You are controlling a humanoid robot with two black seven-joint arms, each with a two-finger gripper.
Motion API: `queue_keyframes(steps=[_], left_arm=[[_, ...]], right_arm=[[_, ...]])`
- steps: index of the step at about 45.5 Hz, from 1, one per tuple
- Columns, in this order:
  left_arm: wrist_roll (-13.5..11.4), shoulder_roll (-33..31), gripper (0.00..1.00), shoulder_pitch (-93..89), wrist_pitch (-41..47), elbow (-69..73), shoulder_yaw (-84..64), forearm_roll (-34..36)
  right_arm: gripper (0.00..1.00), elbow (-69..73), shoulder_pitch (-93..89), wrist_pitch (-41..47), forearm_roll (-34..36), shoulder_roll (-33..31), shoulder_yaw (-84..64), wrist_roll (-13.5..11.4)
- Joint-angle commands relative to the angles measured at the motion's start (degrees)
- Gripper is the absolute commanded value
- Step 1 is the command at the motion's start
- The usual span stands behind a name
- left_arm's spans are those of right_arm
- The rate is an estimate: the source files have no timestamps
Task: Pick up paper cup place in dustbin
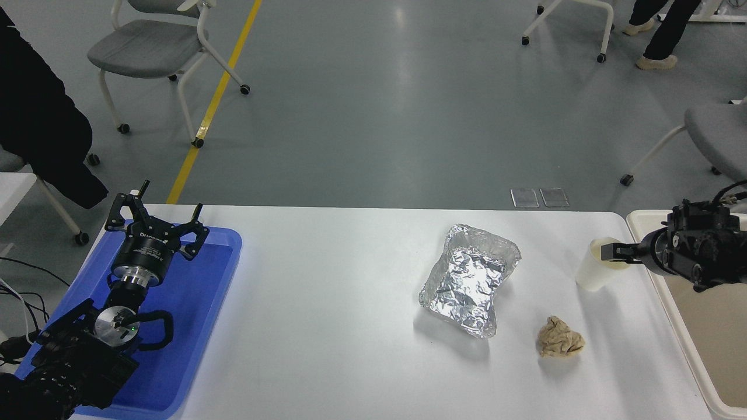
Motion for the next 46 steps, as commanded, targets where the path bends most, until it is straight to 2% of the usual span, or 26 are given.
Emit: queue_keyframes(steps=[1, 5, 8, 9, 10, 11, 28, 36, 41, 46], left_arm=[[0.0, 0.0, 1.0, 0.0, 0.0, 0.0, 0.0, 0.0], [0.0, 0.0, 1.0, 0.0, 0.0, 0.0, 0.0, 0.0], [0.0, 0.0, 1.0, 0.0, 0.0, 0.0, 0.0, 0.0], [0.0, 0.0, 1.0, 0.0, 0.0, 0.0, 0.0, 0.0], [0.0, 0.0, 1.0, 0.0, 0.0, 0.0, 0.0, 0.0], [0.0, 0.0, 1.0, 0.0, 0.0, 0.0, 0.0, 0.0], [0.0, 0.0, 1.0, 0.0, 0.0, 0.0, 0.0, 0.0], [0.0, 0.0, 1.0, 0.0, 0.0, 0.0, 0.0, 0.0], [0.0, 0.0, 1.0, 0.0, 0.0, -0.2, 0.0, 0.0], [0.0, 0.0, 1.0, 0.0, 0.0, -0.2, 0.0, 0.0]], right_arm=[[0.66, -1.5, -3.0, -1.1, -0.1, 0.1, 4.5, -0.3], [0.35, -1.6, -3.3, -1.2, -0.1, 0.2, 5.0, -0.4], [0.26, -1.7, -3.4, -1.1, -0.1, 0.1, 5.2, -0.7], [0.19, -1.9, -3.4, -1.1, 0.0, 0.1, 5.2, -0.7], [0.07, -2.0, -3.4, -1.2, 0.2, 0.1, 5.3, -0.7], [0.0, -2.0, -3.4, -1.2, 0.3, 0.2, 5.5, -0.7], [0.0, -1.4, -1.1, 0.1, 0.1, 0.2, 6.7, -0.6], [0.0, -0.2, 3.8, 4.4, 0.0, -0.6, 5.9, -0.5], [0.0, 5.5, 10.6, 8.6, -1.5, -5.1, 5.9, -0.6], [0.0, 16.9, 20.8, 12.9, -6.8, -10.5, 5.9, -1.2]])
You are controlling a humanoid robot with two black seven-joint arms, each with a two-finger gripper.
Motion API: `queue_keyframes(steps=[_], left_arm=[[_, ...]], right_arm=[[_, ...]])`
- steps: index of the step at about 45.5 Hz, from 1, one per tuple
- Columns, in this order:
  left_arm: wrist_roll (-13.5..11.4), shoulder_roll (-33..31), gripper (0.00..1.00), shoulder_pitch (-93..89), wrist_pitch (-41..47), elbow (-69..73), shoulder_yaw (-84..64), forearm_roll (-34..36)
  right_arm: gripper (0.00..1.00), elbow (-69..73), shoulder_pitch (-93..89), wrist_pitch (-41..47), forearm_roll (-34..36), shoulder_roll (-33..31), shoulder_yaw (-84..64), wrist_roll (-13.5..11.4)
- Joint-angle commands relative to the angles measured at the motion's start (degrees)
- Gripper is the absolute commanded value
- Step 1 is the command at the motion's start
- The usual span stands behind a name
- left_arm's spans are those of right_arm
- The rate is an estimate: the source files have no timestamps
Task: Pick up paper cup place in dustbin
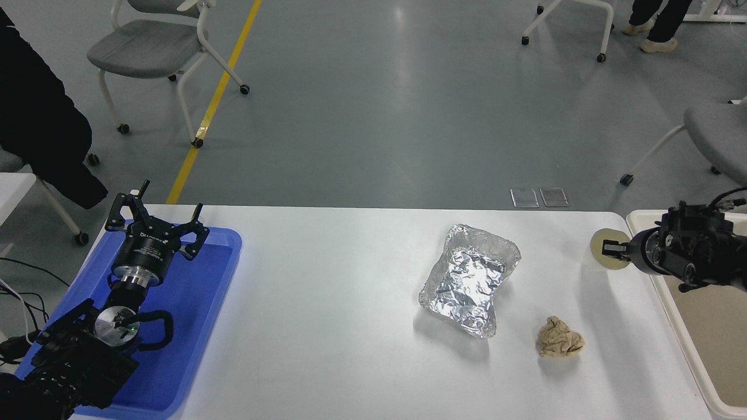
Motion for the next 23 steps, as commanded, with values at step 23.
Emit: queue_keyframes(steps=[23], left_arm=[[0.0, 0.1, 1.0, 0.0, 0.0, 0.1, 0.0, 0.0]], right_arm=[[0.0, 34.1, 51.6, 26.7, -10.6, -13.7, -10.6, -3.4]])
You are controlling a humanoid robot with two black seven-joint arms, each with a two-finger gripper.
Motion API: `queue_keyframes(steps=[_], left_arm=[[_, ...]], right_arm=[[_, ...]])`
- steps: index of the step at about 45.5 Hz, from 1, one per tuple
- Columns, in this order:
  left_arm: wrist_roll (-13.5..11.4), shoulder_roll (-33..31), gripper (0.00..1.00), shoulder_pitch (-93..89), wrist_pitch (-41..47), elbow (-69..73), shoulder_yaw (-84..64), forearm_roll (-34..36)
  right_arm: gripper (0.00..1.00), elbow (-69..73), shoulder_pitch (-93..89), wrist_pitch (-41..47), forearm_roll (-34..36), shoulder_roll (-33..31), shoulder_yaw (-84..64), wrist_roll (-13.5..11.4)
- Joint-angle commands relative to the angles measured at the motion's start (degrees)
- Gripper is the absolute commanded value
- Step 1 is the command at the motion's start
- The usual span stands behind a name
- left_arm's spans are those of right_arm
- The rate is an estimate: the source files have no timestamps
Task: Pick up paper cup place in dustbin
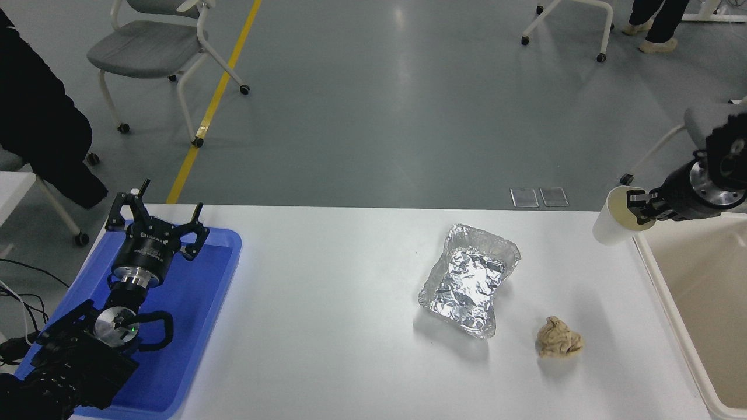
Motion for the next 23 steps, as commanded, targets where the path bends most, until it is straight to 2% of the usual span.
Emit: queue_keyframes(steps=[1, 15, 23], left_arm=[[0.0, 0.1, 1.0, 0.0, 0.0, -0.1, 0.0, 0.0], [0.0, 0.1, 1.0, 0.1, 0.0, -0.1, 0.0, 0.0], [0.0, 0.1, 1.0, 0.1, 0.0, 0.1, 0.0, 0.0]], right_arm=[[0.0, 5.2, 14.8, 6.3, -1.0, -0.6, -5.4, -0.2], [0.0, 5.0, 17.3, 6.3, -1.5, -1.6, -7.7, -0.5], [0.0, 0.8, 15.7, 6.3, -4.8, -8.5, -8.8, -0.5]])
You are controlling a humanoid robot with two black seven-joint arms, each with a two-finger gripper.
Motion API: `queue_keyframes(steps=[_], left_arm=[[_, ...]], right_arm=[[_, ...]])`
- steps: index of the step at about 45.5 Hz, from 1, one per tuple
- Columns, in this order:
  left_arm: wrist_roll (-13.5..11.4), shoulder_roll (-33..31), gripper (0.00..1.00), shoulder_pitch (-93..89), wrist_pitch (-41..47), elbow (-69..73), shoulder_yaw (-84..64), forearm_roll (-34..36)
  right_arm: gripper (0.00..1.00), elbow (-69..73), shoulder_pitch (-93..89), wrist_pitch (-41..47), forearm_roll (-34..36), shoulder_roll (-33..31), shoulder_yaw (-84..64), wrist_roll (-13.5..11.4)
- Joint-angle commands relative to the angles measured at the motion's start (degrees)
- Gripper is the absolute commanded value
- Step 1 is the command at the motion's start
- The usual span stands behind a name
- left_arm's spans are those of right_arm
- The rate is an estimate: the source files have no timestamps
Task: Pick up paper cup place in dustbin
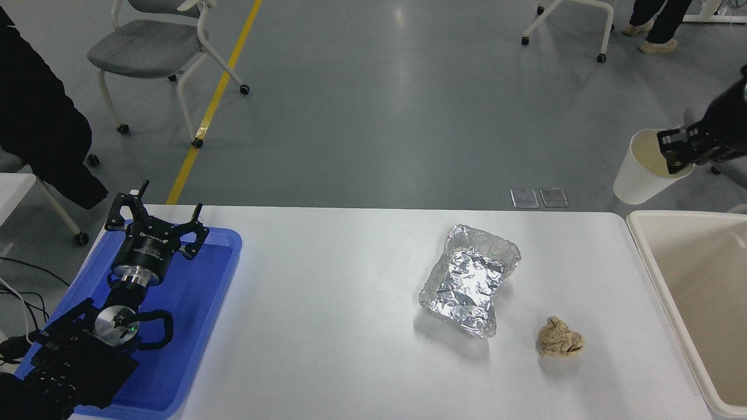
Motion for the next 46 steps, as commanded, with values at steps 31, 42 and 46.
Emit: queue_keyframes(steps=[31, 42, 46], left_arm=[[0.0, 0.0, 1.0, 0.1, 0.0, 0.1, 0.0, 0.0], [-0.1, 0.0, 1.0, 0.1, 0.0, 0.1, 0.0, 0.0], [-0.1, 0.0, 1.0, 0.1, 0.0, 0.1, 0.0, 0.0]], right_arm=[[0.0, -34.6, -64.9, -25.6, -7.0, -10.6, 35.3, 4.6], [0.0, -46.7, -78.5, -31.9, -4.7, -0.1, 46.0, 4.6], [0.0, -48.1, -80.7, -34.8, -0.7, 2.7, 45.7, 4.4]])
